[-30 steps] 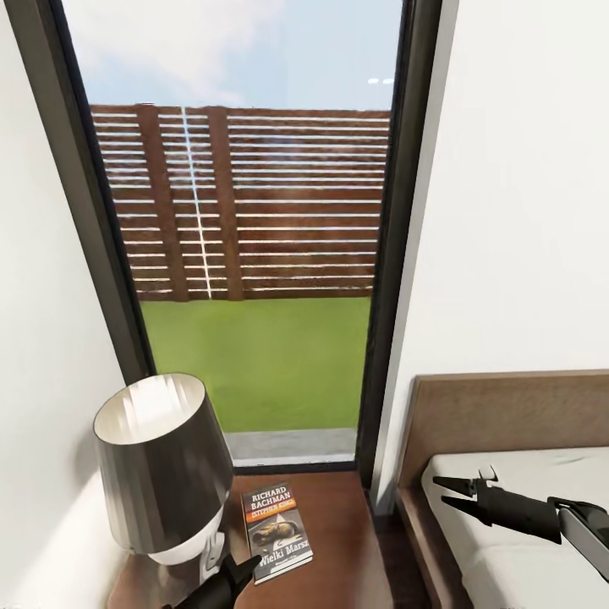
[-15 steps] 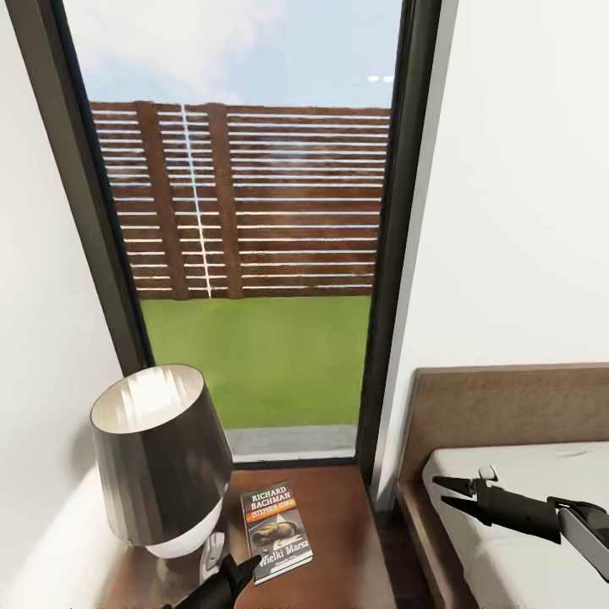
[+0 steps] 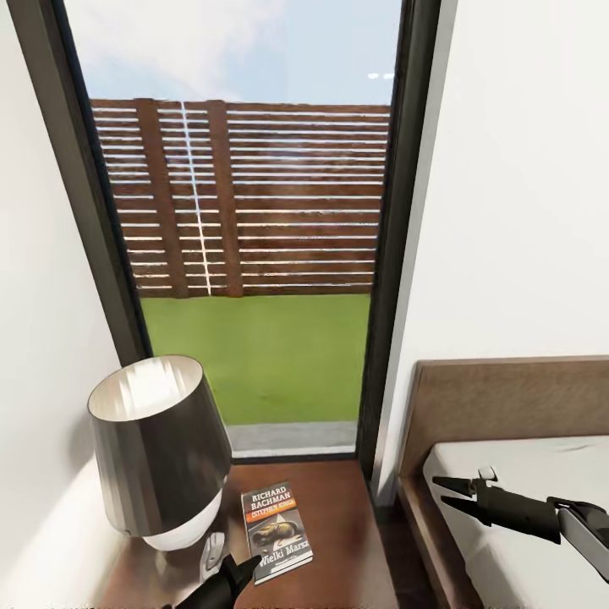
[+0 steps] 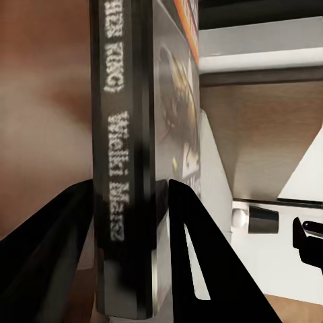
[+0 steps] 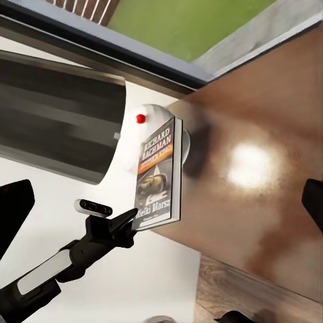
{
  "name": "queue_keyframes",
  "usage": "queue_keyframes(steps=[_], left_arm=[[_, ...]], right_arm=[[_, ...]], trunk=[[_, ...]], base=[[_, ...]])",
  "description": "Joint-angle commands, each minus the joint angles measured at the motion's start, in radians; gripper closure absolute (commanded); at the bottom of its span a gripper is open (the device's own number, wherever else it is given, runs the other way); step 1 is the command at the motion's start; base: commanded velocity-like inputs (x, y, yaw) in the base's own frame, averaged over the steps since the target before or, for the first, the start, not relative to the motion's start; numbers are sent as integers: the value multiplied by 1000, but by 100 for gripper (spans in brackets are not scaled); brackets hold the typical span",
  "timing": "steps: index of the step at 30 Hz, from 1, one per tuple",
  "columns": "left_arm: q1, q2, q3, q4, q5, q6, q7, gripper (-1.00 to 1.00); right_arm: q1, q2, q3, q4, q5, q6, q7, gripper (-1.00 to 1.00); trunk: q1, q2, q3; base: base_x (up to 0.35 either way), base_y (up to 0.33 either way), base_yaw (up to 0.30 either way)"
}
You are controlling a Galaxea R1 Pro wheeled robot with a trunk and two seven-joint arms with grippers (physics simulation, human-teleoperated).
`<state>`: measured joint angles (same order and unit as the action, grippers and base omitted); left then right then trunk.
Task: In the bedroom, move the book from the bed onto either nightstand, and place the two sandals side by side next to the bed.
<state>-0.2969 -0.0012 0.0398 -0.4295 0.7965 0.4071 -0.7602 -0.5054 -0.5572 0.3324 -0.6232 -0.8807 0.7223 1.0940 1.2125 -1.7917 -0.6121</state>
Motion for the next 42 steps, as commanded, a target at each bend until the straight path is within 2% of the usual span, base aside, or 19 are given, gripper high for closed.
queue_keyframes(steps=[1,42], left_arm=[[-1,0,3,0,6,10,-2,100],[-1,1,3,0,6,9,-1,100]], right_arm=[[-1,-1,5,0,-9,6,0,-100],[-2,-1,6,0,-9,6,0,-100]], trunk=[[4,-8,-4],[161,-295,-133]], base=[[0,0,0],[0,0,0]])
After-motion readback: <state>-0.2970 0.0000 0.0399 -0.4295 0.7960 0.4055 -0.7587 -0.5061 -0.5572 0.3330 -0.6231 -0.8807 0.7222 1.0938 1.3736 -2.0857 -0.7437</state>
